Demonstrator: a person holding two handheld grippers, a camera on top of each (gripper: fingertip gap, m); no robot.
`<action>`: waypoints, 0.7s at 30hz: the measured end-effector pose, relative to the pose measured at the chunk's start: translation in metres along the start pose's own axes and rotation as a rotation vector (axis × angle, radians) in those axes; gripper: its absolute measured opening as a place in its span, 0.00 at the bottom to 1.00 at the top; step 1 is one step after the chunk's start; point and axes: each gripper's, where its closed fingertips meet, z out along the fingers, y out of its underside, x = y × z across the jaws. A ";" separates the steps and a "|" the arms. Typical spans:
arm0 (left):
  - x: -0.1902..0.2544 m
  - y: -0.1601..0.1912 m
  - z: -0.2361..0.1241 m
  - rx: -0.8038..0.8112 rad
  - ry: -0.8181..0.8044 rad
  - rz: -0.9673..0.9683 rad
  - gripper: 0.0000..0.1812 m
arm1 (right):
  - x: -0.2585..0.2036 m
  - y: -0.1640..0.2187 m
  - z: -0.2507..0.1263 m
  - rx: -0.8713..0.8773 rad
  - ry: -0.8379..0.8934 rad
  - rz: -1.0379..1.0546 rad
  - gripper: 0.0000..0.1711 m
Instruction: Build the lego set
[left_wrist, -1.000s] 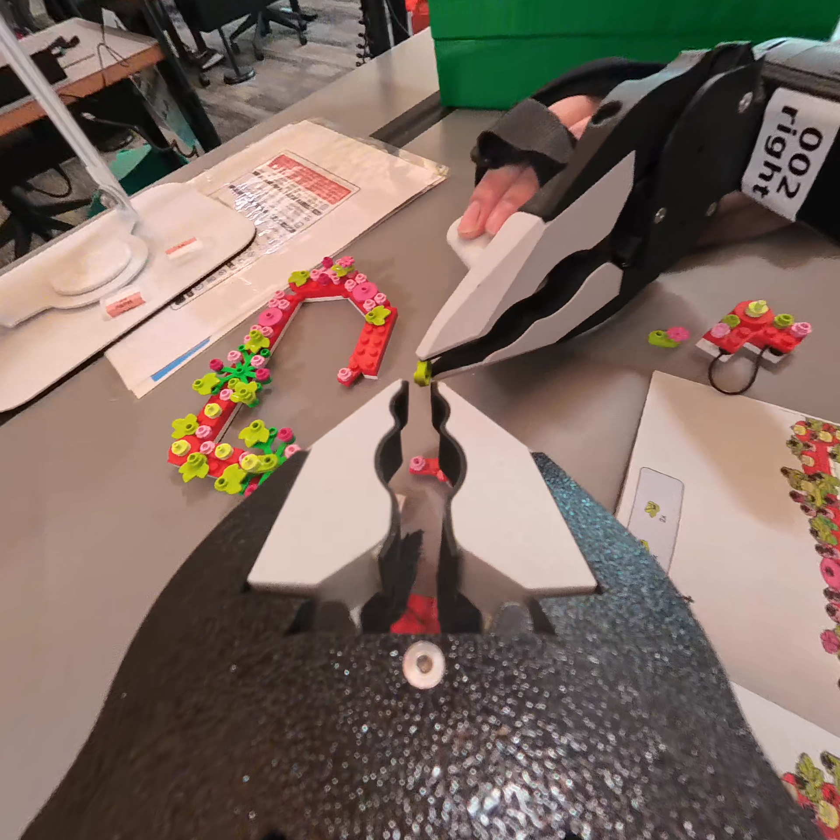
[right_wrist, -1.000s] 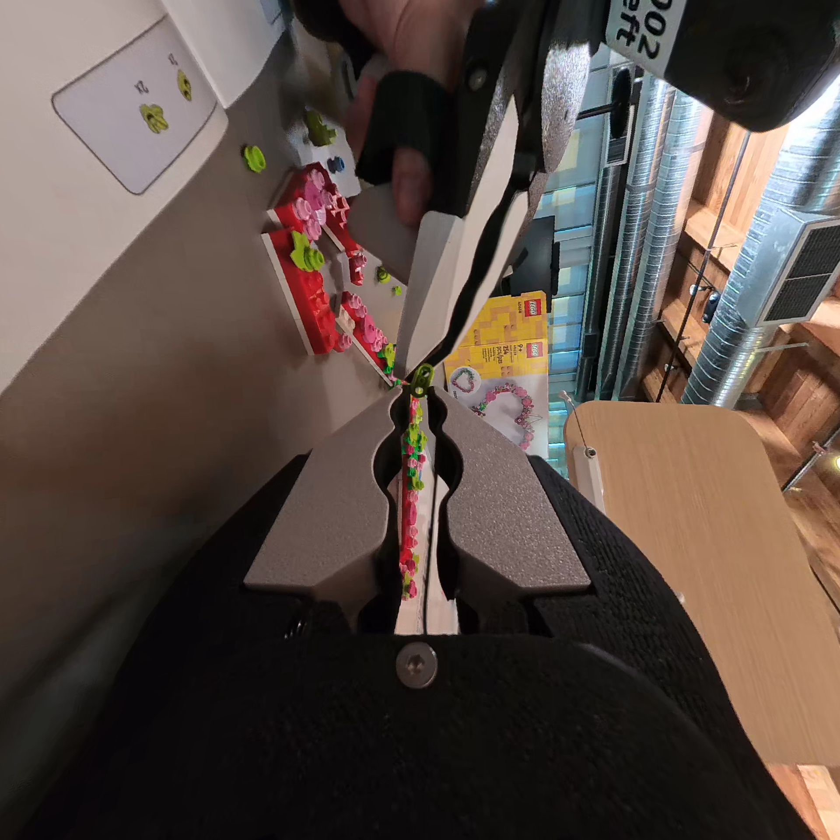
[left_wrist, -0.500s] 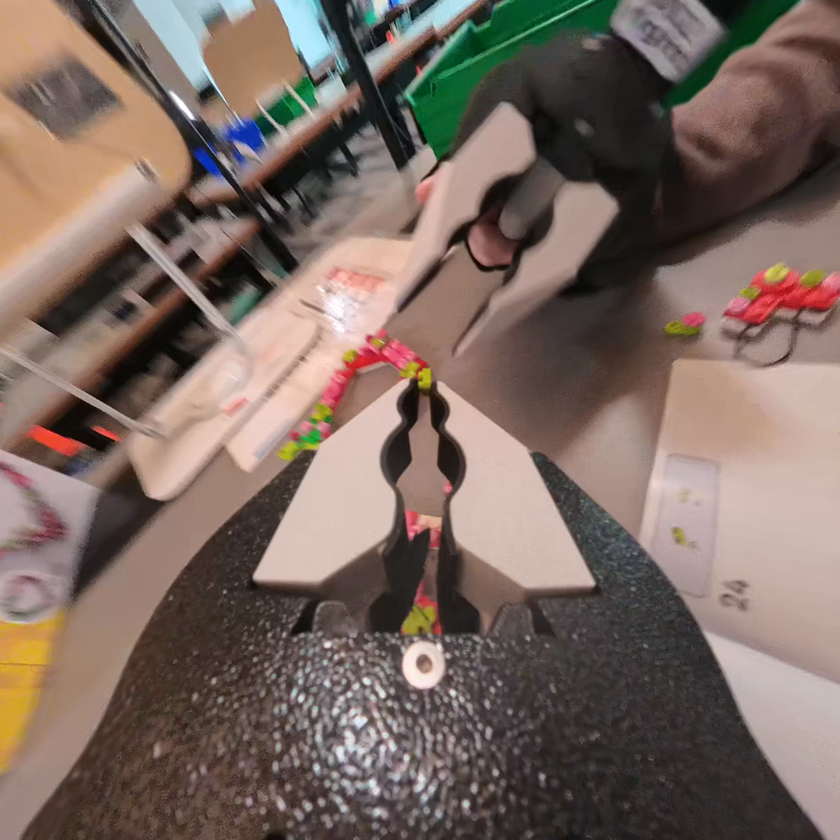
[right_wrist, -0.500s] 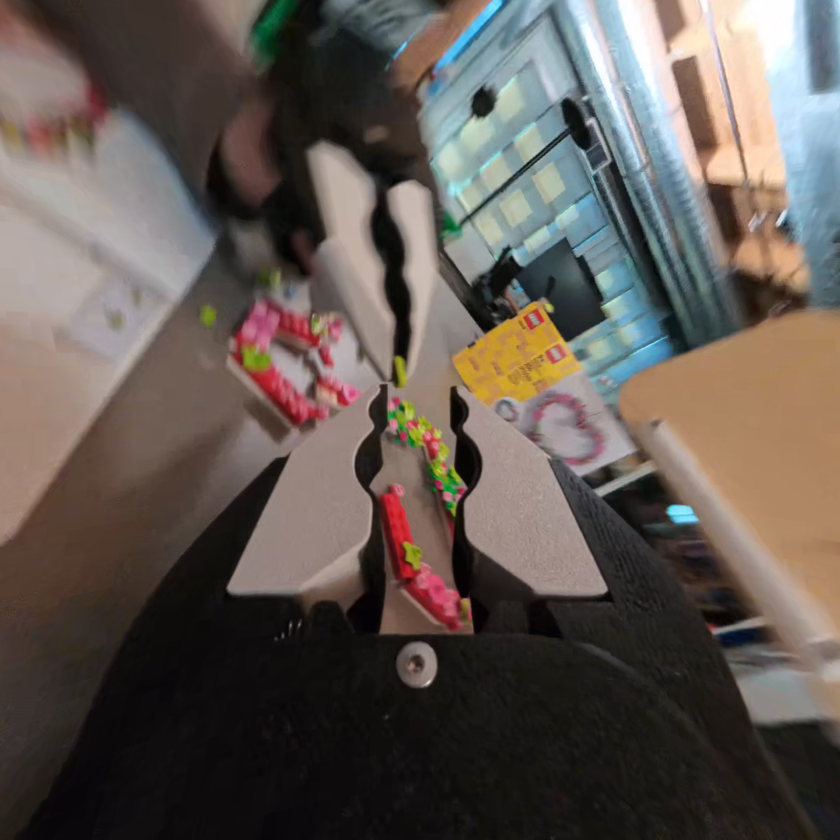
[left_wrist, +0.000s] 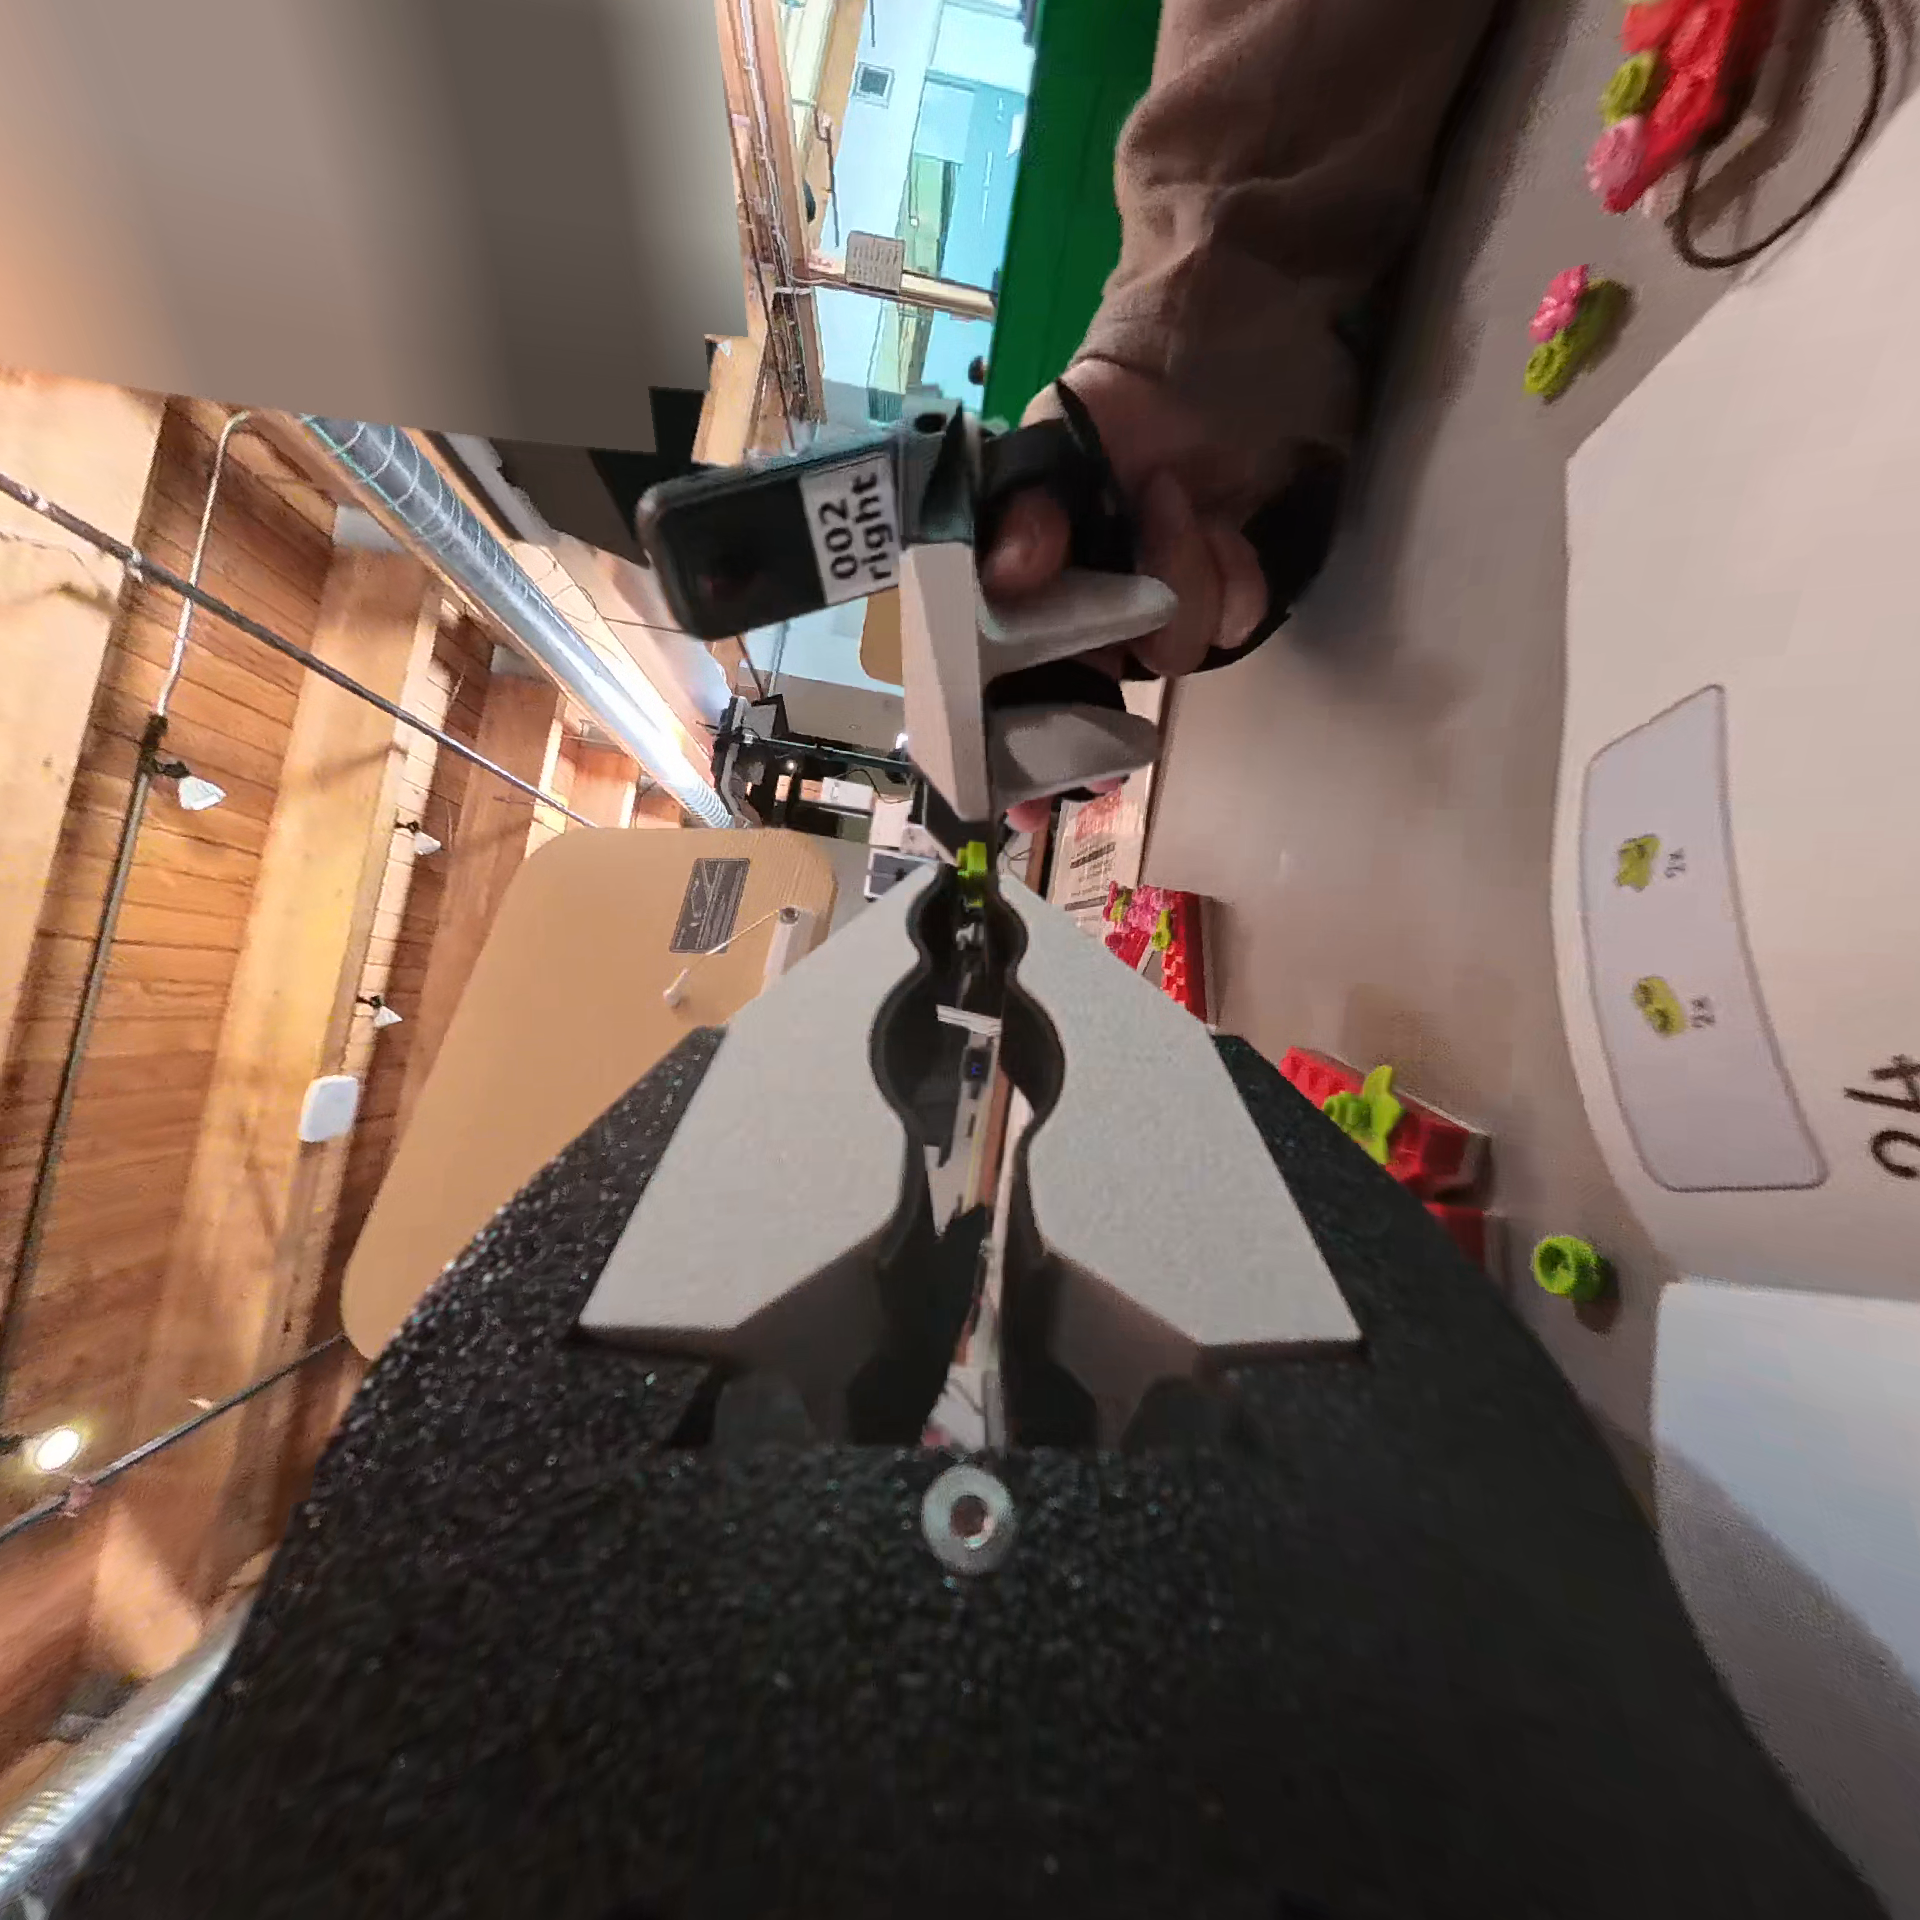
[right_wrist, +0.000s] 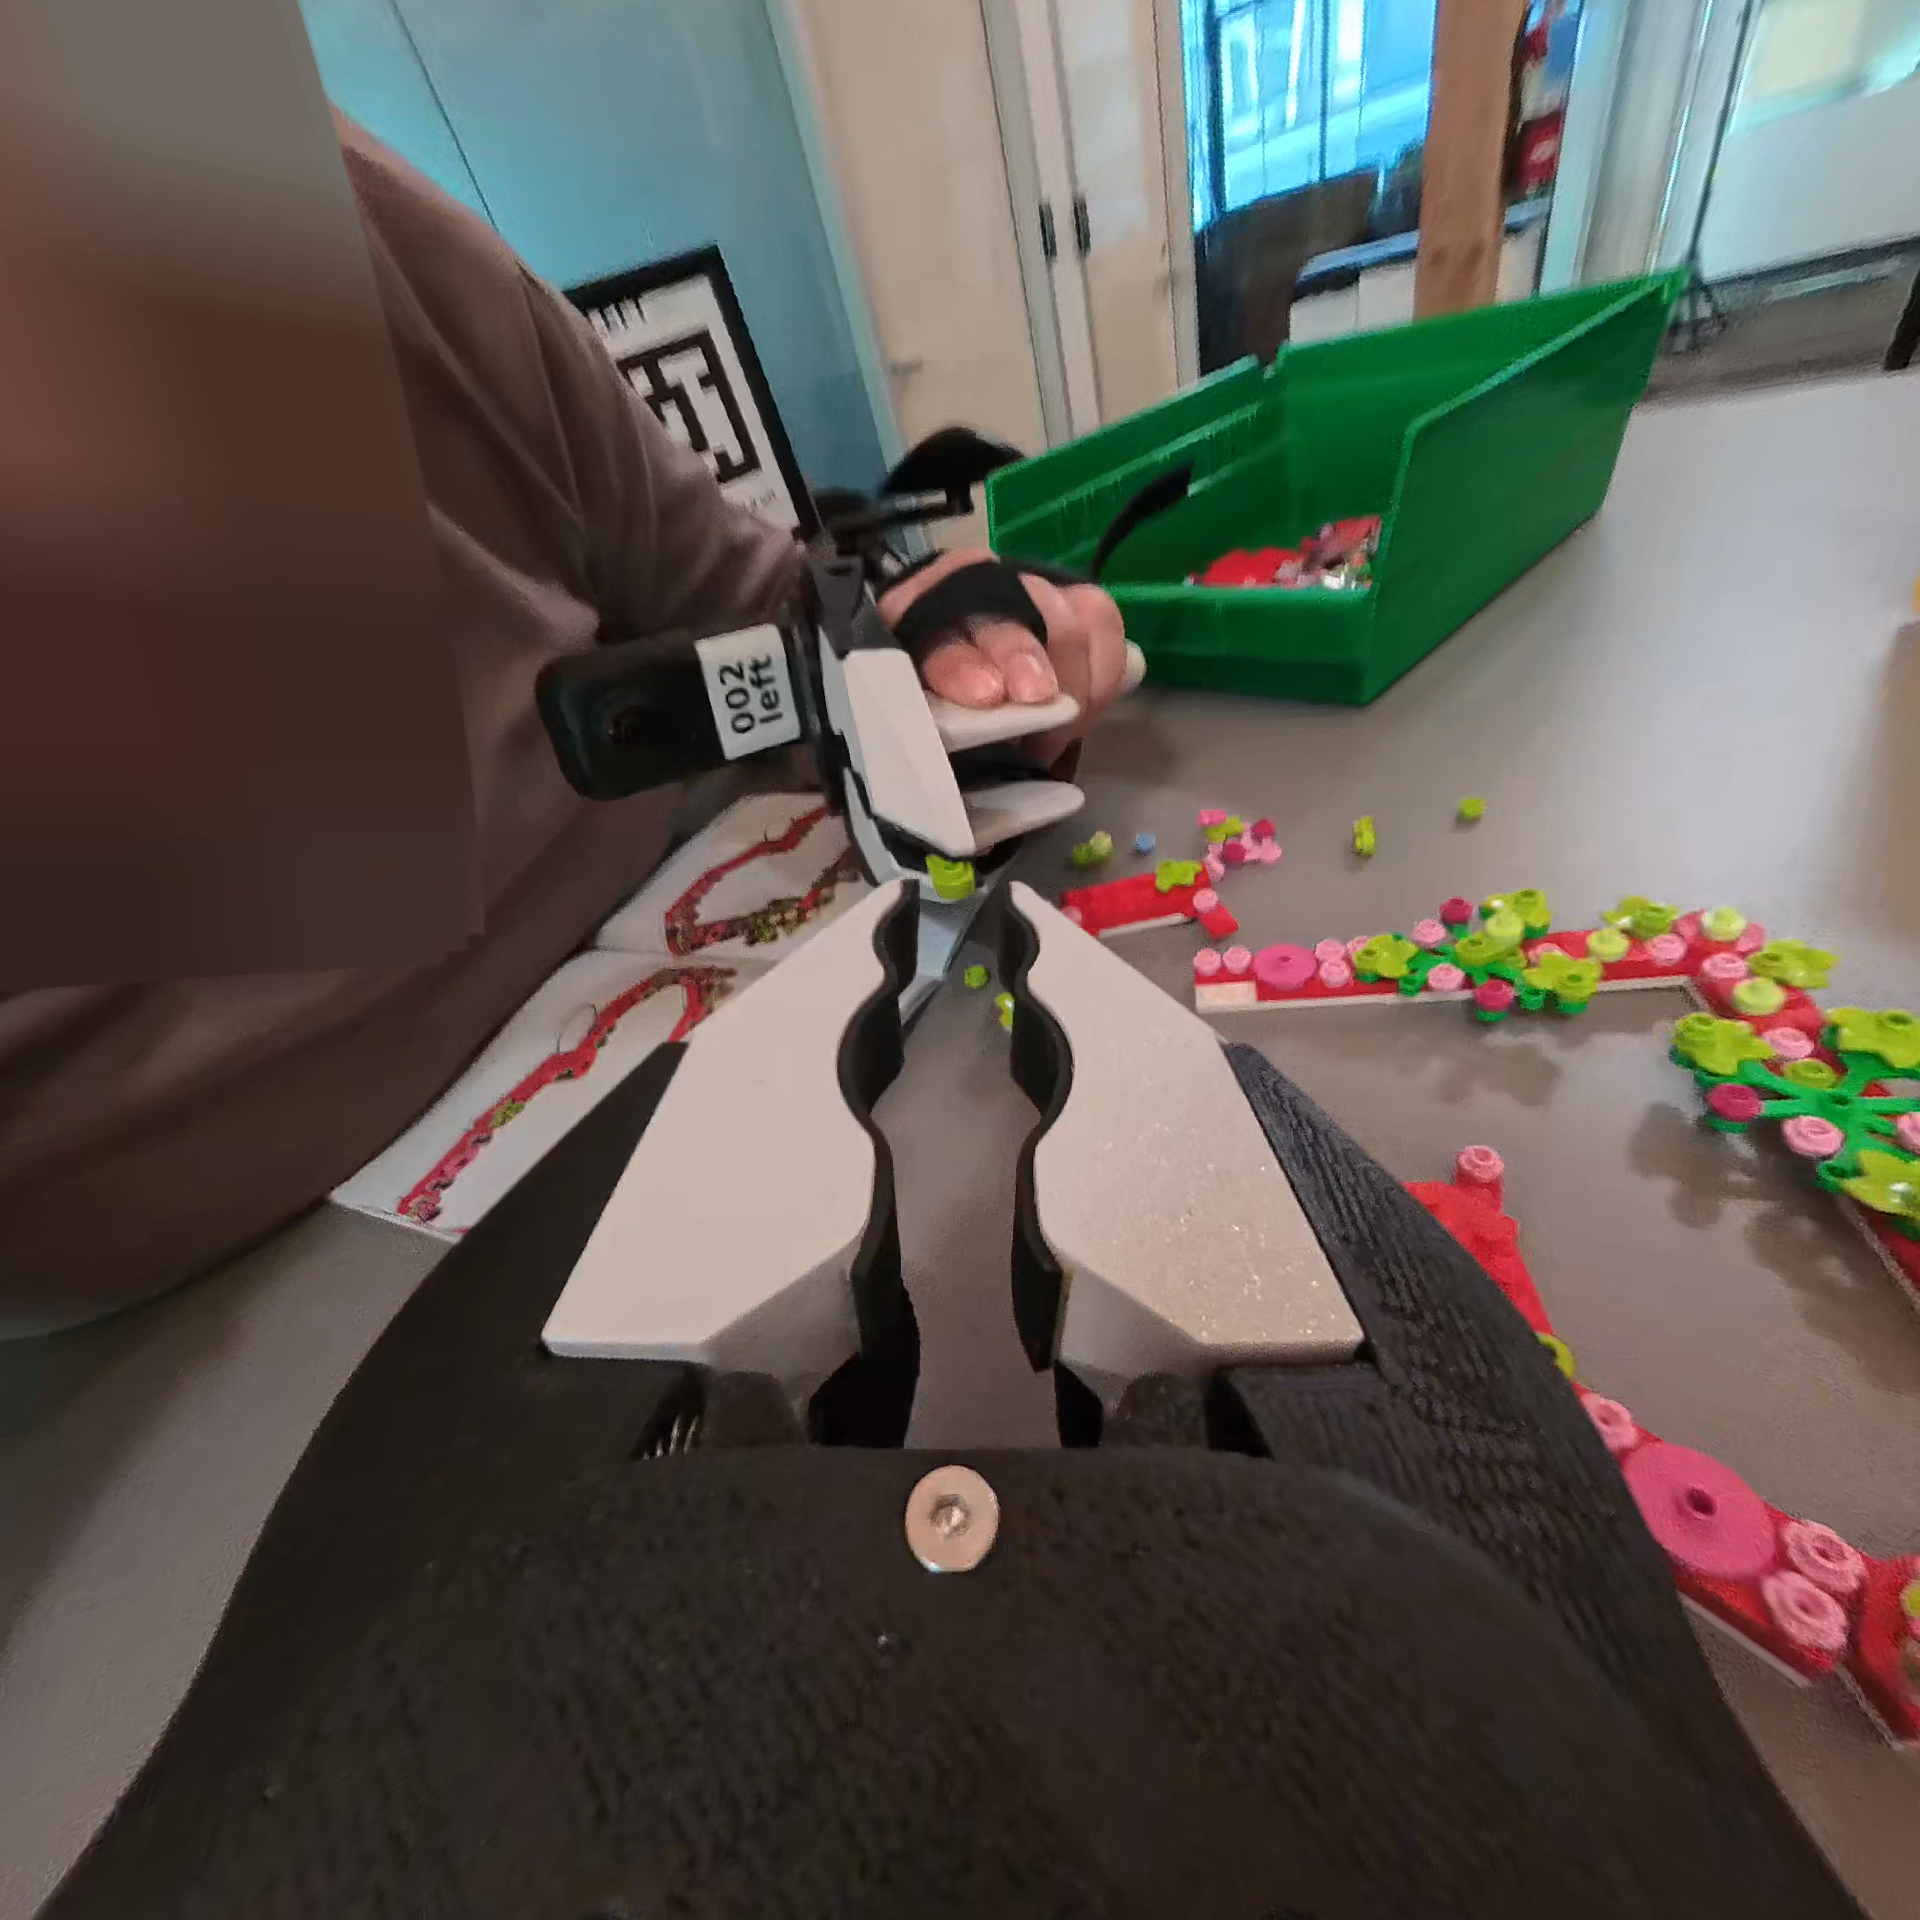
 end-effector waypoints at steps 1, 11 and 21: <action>0.002 -0.001 0.001 -0.004 0.001 0.026 0.01 | -0.001 0.004 0.004 -0.032 0.002 -0.005 0.07; 0.005 -0.001 0.000 -0.003 0.014 -0.020 0.02 | -0.002 0.006 0.006 -0.053 0.019 -0.005 0.04; 0.048 0.023 -0.028 -0.196 0.651 -0.774 0.28 | 0.006 0.009 0.003 -0.107 0.109 -0.138 0.03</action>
